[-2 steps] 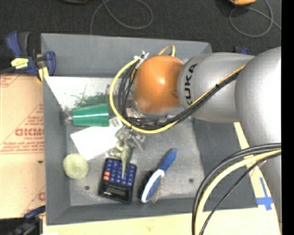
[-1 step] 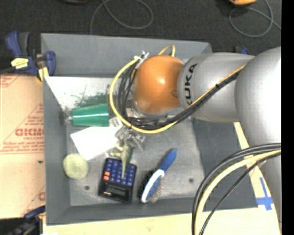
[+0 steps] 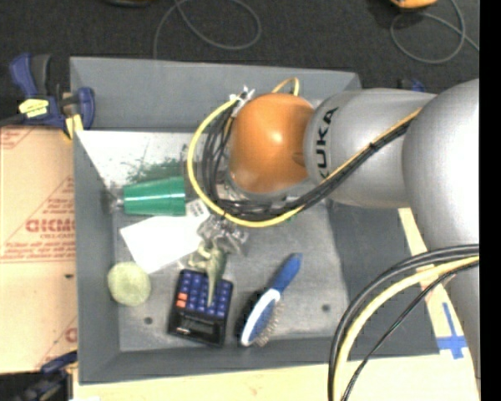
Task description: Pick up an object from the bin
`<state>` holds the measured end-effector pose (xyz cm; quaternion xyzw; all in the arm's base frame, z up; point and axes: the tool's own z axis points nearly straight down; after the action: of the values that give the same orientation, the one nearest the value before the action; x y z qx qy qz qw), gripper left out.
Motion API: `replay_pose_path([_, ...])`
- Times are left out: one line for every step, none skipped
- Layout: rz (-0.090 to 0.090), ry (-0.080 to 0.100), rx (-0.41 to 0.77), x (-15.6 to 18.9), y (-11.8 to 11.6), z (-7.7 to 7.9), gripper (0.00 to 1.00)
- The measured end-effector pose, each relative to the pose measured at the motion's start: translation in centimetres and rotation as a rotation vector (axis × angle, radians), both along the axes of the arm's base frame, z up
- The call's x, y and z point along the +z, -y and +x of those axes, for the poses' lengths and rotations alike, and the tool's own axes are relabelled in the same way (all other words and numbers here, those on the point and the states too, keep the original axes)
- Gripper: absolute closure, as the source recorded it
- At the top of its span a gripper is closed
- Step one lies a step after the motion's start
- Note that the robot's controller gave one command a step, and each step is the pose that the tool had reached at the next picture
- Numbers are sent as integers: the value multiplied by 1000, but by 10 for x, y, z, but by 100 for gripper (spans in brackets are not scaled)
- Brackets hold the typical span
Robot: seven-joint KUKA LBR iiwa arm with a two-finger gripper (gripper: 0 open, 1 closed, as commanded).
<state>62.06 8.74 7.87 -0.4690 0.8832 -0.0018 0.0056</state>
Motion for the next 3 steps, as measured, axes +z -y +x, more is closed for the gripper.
replay_pose_path([-2, -14, -1, 15, 0, -3, 100])
replay_pose_path([-2, -10, -3, 36, 0, -1, 100])
replay_pose_path([-1, -7, -4, 48, 0, 0, 100])
